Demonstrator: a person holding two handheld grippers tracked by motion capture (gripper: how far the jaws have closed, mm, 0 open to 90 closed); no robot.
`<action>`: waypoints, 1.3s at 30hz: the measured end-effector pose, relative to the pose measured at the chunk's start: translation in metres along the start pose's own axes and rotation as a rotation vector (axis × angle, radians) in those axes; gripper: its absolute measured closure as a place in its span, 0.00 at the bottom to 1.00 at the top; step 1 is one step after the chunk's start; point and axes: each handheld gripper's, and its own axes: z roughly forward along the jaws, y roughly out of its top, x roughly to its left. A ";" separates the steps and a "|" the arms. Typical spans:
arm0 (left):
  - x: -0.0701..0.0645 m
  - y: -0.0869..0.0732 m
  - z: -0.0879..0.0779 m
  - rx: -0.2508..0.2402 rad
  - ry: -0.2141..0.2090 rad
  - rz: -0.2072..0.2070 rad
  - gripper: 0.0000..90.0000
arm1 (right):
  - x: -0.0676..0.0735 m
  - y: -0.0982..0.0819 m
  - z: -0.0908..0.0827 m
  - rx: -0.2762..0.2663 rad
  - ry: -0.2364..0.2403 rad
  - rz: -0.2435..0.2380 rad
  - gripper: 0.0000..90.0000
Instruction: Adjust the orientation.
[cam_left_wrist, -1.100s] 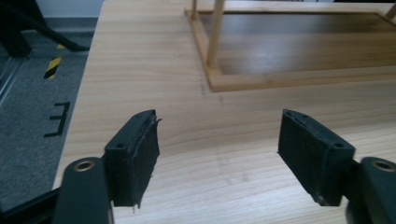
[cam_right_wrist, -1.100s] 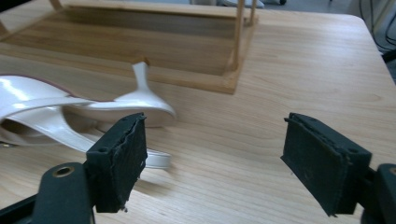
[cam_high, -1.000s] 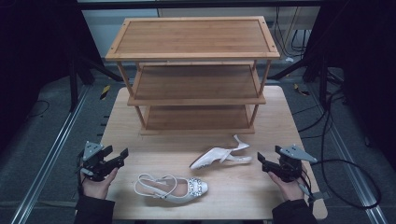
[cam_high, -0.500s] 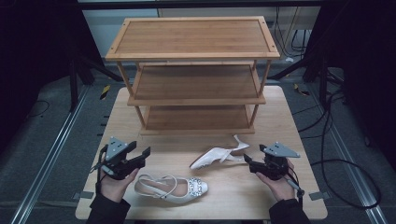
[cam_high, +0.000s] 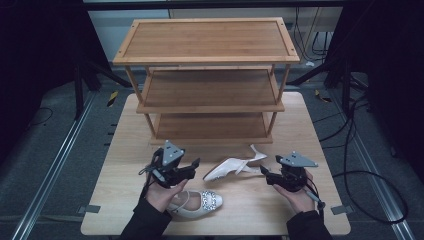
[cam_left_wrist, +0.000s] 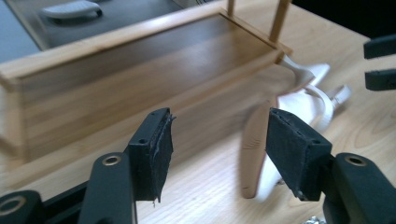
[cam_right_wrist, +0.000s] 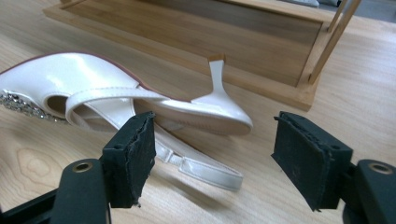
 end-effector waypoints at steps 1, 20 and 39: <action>-0.003 0.000 0.005 0.007 -0.008 0.006 0.45 | 0.000 0.000 0.000 0.000 0.000 0.000 0.33; -0.026 -0.034 0.046 0.174 -0.055 0.057 0.59 | -0.003 -0.021 0.018 0.131 0.007 -0.079 0.38; -0.031 -0.043 0.055 0.235 -0.070 0.100 0.61 | 0.002 -0.011 0.017 0.148 0.008 -0.119 0.81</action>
